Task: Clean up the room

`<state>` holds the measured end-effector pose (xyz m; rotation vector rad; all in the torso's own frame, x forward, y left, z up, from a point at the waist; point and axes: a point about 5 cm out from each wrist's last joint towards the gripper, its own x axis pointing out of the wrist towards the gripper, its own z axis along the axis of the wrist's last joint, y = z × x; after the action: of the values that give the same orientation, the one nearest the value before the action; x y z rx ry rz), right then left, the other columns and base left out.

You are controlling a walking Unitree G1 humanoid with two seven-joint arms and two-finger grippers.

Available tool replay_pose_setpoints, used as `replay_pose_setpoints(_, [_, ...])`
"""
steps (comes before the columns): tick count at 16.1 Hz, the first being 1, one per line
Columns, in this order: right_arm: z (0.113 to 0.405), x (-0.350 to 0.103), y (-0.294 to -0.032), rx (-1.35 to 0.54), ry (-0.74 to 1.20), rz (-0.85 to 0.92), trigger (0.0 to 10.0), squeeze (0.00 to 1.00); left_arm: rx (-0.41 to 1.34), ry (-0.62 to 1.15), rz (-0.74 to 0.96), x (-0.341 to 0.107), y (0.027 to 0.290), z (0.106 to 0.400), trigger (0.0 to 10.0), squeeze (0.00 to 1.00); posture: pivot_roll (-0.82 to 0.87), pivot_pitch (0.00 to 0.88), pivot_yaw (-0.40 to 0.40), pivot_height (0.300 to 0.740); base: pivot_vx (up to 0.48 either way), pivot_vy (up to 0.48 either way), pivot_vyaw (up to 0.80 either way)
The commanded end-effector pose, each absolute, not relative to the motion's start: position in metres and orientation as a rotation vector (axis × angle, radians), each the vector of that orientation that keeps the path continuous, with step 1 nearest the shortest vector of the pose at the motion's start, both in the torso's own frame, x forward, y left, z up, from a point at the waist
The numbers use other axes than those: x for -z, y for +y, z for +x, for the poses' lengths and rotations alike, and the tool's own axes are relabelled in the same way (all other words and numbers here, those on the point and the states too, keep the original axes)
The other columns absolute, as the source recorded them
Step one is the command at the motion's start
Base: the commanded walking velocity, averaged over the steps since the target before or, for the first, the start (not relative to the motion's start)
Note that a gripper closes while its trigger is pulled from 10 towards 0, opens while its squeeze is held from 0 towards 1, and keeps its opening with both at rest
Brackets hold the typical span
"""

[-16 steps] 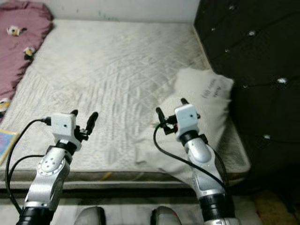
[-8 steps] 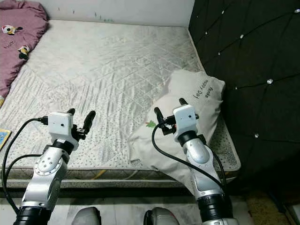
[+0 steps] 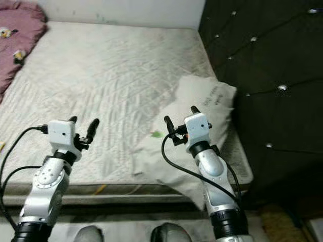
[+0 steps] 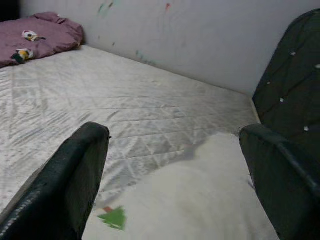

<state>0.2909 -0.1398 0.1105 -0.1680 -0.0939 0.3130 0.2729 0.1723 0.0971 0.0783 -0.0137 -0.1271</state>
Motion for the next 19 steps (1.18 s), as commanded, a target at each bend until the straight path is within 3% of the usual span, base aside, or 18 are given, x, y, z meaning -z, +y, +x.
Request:
replay_pose_setpoints(1, [0.290, -0.111, -0.145, -0.301, -0.095, -0.178, 10.0, 0.00, 0.132, -0.007, 0.084, -0.096, 0.169, 0.272, 10.0, 0.00, 0.02, 0.080, -0.049, 0.740, 0.000, -0.480, 0.00])
replay_pose_setpoints(9, [0.290, -0.110, -0.145, -0.302, -0.094, -0.180, 10.0, 0.00, 0.130, -0.009, 0.079, -0.096, 0.169, 0.274, 10.0, 0.00, 0.01, 0.080, -0.049, 0.740, 0.000, -0.455, 0.00])
replay_pose_setpoints(19, [0.288, -0.110, -0.143, -0.321, -0.098, -0.195, 10.0, 0.00, 0.059, 0.058, 0.086, -0.089, 0.186, 0.276, 10.0, 0.00, 0.01, 0.084, -0.050, 0.740, 0.000, 0.000, 0.00])
